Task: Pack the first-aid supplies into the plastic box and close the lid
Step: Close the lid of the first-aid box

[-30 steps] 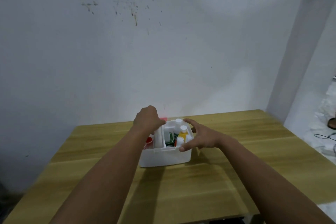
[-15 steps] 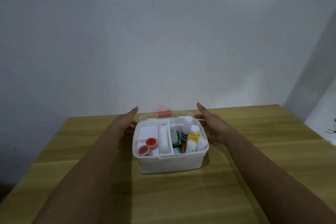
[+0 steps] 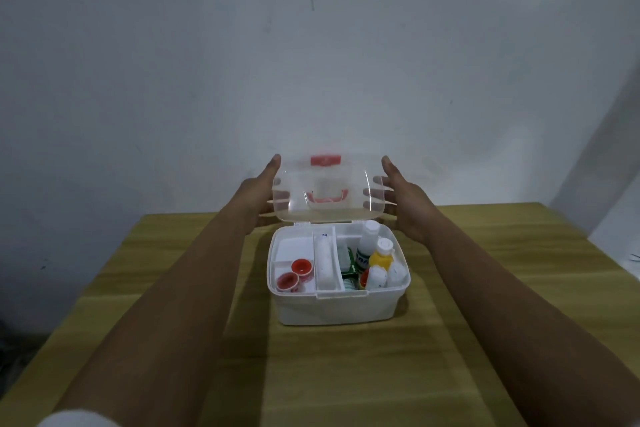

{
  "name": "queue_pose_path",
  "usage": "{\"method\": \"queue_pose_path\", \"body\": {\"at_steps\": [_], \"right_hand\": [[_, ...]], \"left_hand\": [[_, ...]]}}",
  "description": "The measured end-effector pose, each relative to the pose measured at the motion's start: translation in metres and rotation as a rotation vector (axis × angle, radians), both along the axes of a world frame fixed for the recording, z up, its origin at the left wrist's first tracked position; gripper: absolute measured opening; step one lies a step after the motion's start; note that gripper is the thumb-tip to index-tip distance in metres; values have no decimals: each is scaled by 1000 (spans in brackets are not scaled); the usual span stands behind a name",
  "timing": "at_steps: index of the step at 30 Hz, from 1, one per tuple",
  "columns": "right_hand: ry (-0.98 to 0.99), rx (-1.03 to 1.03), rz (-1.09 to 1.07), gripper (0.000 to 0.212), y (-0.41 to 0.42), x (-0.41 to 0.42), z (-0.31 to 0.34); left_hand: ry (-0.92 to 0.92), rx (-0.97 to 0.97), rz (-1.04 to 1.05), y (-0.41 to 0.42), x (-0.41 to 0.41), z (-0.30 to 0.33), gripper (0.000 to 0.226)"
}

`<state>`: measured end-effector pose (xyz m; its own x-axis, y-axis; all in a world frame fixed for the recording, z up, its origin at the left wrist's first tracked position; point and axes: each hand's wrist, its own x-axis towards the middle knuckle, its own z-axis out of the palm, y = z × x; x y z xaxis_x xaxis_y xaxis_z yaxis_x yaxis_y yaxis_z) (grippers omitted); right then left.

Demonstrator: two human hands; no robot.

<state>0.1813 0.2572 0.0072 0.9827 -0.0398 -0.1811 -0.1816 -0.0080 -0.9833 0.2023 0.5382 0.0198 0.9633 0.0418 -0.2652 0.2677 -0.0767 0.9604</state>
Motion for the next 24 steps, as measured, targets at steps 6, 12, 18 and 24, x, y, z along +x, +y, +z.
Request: {"method": "queue_pose_path", "body": {"at_steps": [6,12,18,24], "right_hand": [[-169,-77,-12,101,7,-50,26],[-456,-231,-33,100,12,-106,3],[-538,-525,67,91,17,-148,-44],[-711,-657,-1,101,17,-177,-70]], "left_hand": [[-233,50,75,-13,-50,20,76],[-482,260,52,-23,-119,-2,84],[-634,398,-62,-24,-169,-62,84],[-777,519,-106,-20,-182,-82,63]]}}
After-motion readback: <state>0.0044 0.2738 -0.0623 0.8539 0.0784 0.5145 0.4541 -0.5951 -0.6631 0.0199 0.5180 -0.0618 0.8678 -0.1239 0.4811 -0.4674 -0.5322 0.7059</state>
